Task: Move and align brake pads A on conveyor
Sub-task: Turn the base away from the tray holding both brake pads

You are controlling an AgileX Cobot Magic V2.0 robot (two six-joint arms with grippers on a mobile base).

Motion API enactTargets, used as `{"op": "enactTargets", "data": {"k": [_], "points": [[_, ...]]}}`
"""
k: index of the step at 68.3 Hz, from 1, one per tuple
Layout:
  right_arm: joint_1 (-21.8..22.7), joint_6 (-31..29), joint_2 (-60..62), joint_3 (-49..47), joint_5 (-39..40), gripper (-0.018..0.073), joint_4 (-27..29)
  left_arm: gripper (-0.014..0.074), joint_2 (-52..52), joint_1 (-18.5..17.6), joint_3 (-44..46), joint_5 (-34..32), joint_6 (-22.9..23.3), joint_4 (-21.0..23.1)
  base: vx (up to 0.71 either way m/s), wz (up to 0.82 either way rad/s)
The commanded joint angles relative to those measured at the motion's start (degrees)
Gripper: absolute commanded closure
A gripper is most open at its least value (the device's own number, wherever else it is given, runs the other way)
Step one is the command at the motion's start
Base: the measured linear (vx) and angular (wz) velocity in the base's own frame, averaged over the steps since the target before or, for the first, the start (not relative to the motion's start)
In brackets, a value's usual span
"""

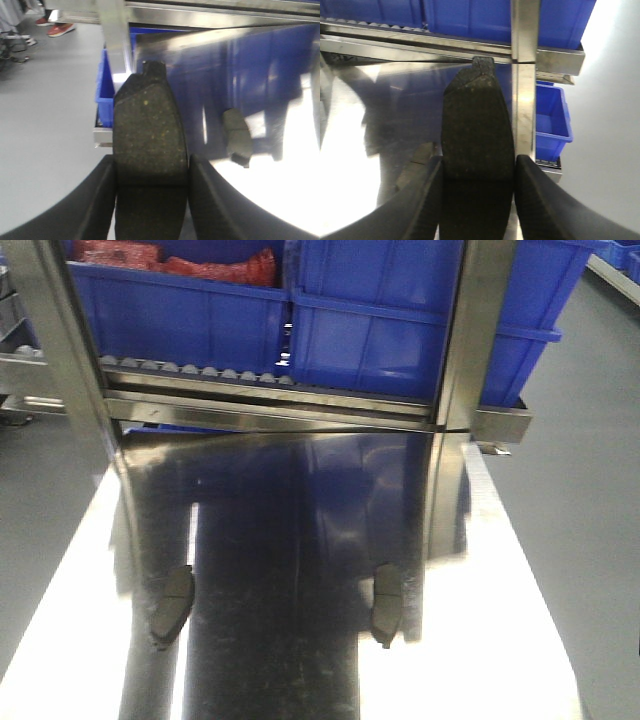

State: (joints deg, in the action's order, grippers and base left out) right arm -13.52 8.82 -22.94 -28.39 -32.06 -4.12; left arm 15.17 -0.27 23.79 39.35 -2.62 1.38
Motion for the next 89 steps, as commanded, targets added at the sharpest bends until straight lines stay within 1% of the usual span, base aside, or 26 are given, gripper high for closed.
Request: {"op": "enactTargets", "data": {"k": [1,21,89], "points": [[0.2,-0.3,-0.3,-1.7,5.1,0.0564,-0.6,0.0602,0.4,-0.3,1.6,-5.1,0.2,0.3,-0.06,0.23],[0.2,-0.3,-0.3,-1.7,5.1,0.0564,-0.6,0.0602,0.4,-0.3,1.6,-5.1,0.2,0.3,-0.11,0.48],[0.2,-0.3,-0.3,-1.7,5.1,0.0564,-0.6,0.0602,0.4,-0.3,1.6,-5.1,0.2,0.3,-0.13,0.73]]}}
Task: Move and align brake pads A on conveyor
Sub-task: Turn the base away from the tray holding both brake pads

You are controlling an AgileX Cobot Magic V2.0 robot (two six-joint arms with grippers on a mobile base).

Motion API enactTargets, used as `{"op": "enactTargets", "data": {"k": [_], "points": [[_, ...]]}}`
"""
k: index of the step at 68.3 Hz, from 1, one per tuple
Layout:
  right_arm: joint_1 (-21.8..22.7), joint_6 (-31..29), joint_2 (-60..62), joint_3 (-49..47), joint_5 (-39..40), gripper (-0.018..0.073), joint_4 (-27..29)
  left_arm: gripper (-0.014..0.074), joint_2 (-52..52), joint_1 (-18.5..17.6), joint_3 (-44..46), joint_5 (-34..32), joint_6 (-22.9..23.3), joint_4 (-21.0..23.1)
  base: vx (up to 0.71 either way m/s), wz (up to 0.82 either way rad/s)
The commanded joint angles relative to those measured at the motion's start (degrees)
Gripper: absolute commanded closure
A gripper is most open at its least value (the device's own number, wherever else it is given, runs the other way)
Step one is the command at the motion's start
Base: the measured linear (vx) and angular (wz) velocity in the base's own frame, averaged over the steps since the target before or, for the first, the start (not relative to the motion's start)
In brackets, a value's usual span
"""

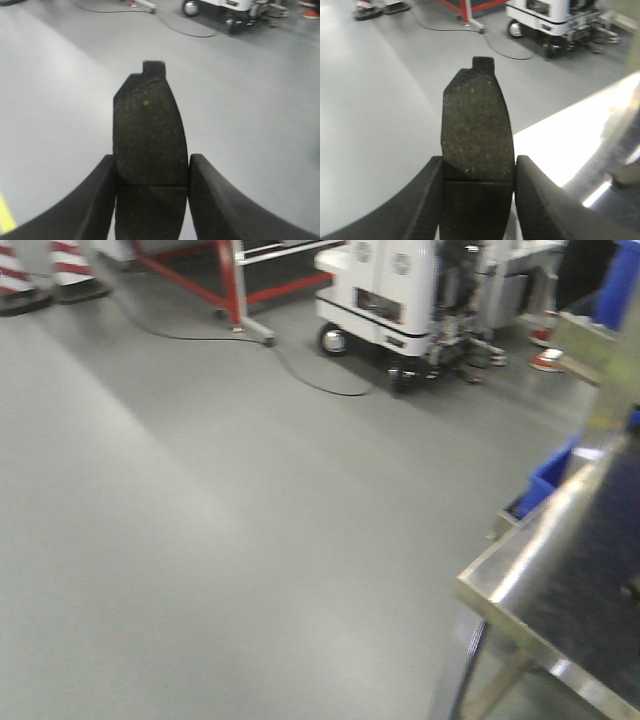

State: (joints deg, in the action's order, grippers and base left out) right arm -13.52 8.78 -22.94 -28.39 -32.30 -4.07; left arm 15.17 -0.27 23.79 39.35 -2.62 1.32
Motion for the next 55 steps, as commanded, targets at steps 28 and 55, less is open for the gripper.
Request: {"op": "enactTargets", "data": {"k": [28,55], "points": [[0.2,-0.3,-0.3,-1.7,5.4,0.0564,-0.6,0.0602,0.4,-0.3,1.6,-5.1,0.2,0.3,-0.05,0.87],[0.2,-0.3,-0.3,-1.7,5.4,0.0564,-0.6,0.0602,0.3,-0.3,1.6,-5.1,0.2,0.3,-0.03,0.72]]}}
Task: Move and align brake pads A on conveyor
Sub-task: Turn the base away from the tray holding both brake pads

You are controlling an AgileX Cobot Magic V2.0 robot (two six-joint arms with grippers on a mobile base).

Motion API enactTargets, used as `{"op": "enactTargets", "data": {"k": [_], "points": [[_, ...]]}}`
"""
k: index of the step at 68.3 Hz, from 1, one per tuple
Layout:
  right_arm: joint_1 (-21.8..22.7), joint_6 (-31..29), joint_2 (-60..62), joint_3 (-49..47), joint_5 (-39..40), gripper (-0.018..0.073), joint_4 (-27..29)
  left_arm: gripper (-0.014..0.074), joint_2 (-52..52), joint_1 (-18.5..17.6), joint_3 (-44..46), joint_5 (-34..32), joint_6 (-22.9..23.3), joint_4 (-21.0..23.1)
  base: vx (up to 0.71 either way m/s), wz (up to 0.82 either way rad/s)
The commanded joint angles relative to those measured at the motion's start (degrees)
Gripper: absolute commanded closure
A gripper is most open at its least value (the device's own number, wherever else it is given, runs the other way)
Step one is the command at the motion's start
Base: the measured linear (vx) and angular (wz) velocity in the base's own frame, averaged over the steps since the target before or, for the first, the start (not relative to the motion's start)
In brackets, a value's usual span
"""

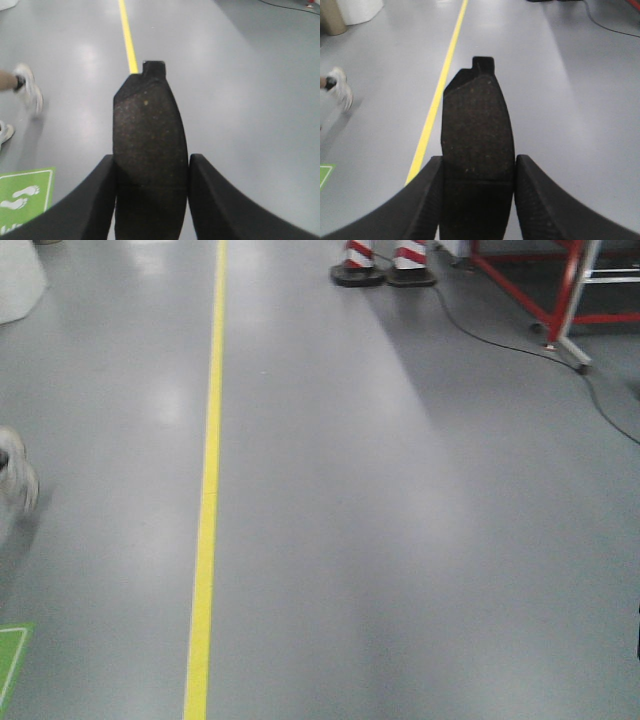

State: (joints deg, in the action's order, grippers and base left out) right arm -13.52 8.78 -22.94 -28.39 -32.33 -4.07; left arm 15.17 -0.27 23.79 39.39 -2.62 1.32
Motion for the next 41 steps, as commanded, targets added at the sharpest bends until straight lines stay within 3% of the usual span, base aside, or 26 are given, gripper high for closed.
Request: {"op": "enactTargets", "data": {"k": [1,41], "points": [[0.2,-0.3,-0.3,-1.7,5.4,0.0564,-0.6,0.0602,0.3,-0.3,1.6,-5.2,0.2,0.3,0.01,0.48],[0.2,-0.3,-0.3,-1.7,5.4,0.0564,-0.6,0.0602,0.3,-0.3,1.6,-5.1,0.2,0.3,0.13,0.25]]}}
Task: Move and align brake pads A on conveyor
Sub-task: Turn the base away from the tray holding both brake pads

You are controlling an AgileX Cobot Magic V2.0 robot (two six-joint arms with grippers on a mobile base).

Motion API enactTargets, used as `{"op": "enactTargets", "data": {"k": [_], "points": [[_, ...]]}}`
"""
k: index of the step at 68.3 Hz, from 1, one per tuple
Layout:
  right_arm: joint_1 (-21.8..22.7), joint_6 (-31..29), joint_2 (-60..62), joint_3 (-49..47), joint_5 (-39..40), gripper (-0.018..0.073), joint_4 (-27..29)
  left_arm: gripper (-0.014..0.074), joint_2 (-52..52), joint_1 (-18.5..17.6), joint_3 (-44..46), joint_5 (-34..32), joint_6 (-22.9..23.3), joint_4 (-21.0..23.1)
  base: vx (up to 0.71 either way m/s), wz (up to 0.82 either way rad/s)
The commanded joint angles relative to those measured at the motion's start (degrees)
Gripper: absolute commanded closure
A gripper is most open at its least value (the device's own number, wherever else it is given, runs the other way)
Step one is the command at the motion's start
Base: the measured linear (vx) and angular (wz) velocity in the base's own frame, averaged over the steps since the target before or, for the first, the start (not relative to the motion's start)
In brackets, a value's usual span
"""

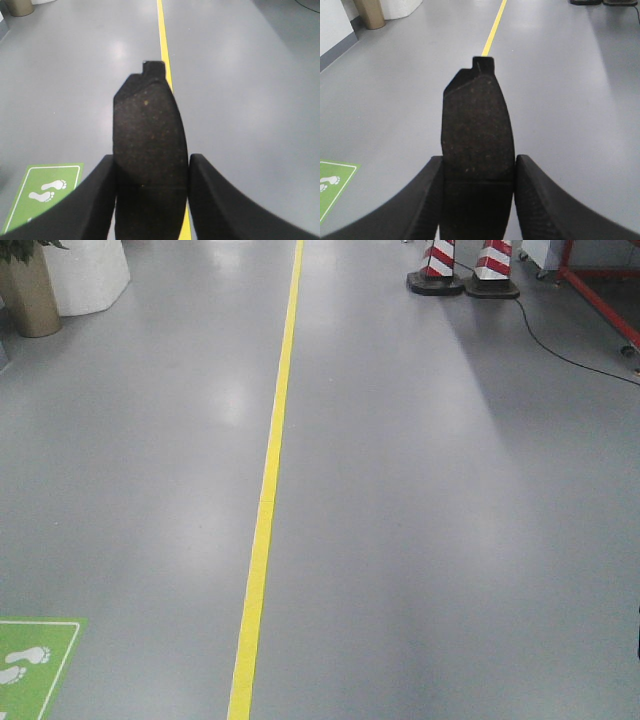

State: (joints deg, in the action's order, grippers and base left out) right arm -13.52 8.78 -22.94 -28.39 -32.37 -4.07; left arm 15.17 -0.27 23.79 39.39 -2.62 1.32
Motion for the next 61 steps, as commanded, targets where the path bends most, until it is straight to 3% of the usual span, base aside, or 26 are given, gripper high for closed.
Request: {"op": "enactTargets", "data": {"k": [1,61], "points": [[0.2,-0.3,-0.3,-1.7,5.4,0.0564,-0.6,0.0602,0.3,-0.3,1.6,-5.1,0.2,0.3,0.26,0.07],[0.2,-0.3,-0.3,-1.7,5.4,0.0564,-0.6,0.0602,0.4,-0.3,1.6,-5.1,0.2,0.3,0.45,-0.01]]}}
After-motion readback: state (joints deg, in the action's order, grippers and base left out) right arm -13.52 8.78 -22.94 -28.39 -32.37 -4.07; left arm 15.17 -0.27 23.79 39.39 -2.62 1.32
